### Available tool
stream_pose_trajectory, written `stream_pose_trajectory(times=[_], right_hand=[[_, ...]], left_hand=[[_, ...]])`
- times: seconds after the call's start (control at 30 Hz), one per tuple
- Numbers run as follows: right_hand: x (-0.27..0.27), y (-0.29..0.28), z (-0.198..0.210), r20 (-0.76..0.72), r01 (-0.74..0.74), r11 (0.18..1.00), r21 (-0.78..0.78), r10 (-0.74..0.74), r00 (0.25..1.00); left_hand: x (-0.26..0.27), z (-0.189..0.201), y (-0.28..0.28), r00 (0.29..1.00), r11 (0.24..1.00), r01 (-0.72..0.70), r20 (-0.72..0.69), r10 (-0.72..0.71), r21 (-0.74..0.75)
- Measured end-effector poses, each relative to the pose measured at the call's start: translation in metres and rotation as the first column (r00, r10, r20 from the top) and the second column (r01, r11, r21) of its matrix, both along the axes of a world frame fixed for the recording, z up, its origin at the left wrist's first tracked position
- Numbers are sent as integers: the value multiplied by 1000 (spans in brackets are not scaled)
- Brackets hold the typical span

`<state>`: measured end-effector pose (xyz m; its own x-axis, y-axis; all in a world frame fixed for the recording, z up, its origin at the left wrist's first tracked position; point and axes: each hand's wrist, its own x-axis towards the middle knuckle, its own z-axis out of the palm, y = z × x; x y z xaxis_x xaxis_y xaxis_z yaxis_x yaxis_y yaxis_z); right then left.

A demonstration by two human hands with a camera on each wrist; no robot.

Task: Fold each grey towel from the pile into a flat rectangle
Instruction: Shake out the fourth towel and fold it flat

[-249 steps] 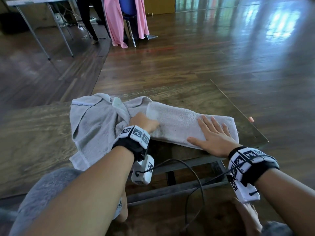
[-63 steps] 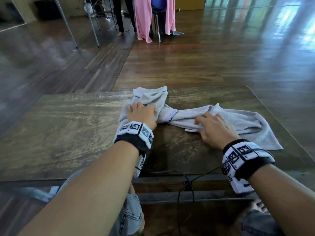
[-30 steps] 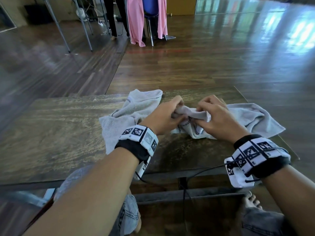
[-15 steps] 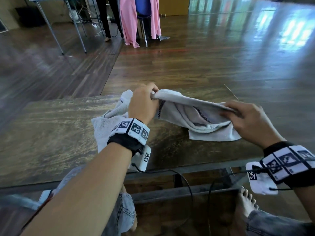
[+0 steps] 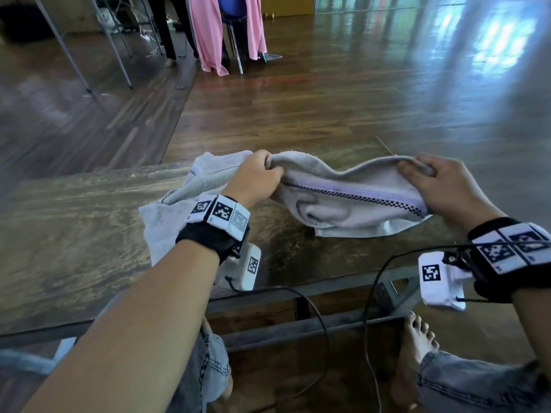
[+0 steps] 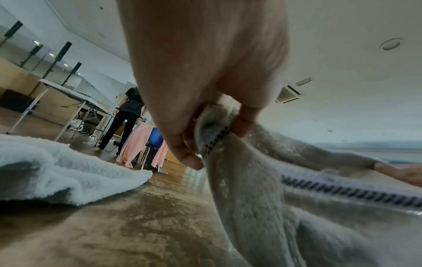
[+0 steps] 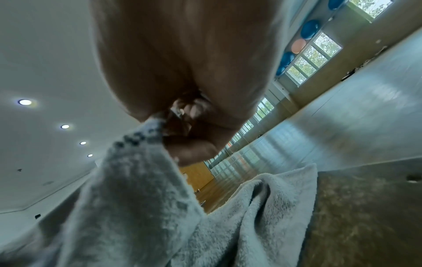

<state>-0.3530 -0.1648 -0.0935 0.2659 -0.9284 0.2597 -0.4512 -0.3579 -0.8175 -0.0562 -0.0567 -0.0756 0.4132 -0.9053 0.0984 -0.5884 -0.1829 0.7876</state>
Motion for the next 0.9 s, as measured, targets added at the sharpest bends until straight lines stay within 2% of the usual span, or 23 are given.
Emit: stream_pose_trajectory(times=[0.07,0.13,0.23,0.3,0.33,0.4,0.43,0.5,0.53,0.6,0.73,0.8,0.9], right_hand=[[-4,-2,-5,-54,-24,995,100,30,998],[-7,-3,-11,-223,-6,992,124,34,974],[-4,1,-19,-526,13,998,55,18,850],[4,9,-25,-558,-21,991,131,92,825],[11,14,-28,-540,-42,980,193,142,829],[25,25,-34,-555,-120,964,237,236,798],[32,30,-36,-574,-185,957,222,282,769],[43,36,-34,-520,-293,931,216,364,773],[47,37,-31,-469,-329,916,232,401,787],[52,33,-26,-450,-339,924,177,382,807],[59,29,-21,-427,-212,977,-27,181,886],[67,32,-21,-396,-288,957,34,278,875],[85,50,-25,-387,-467,856,225,518,763]], left_hand=[[2,-1,-1,993,989,-114,8,115,-91],[2,-1,-1,989,976,-145,-52,138,-163],[-6,3,3,968,989,11,-248,-47,-147],[-14,5,6,907,985,153,-384,-173,-82],[-16,5,7,897,980,198,-397,-193,-30],[-17,3,9,938,951,268,-267,-221,152],[-16,2,11,947,914,301,-195,-255,271],[-12,1,15,929,806,369,-194,-314,462],[-9,0,18,923,774,384,-210,-321,504],[-1,0,21,934,796,355,-153,-322,490],[14,-5,21,930,895,280,133,-343,347],[18,-12,25,910,871,307,149,-386,383],[12,-22,30,859,790,379,135,-494,481]])
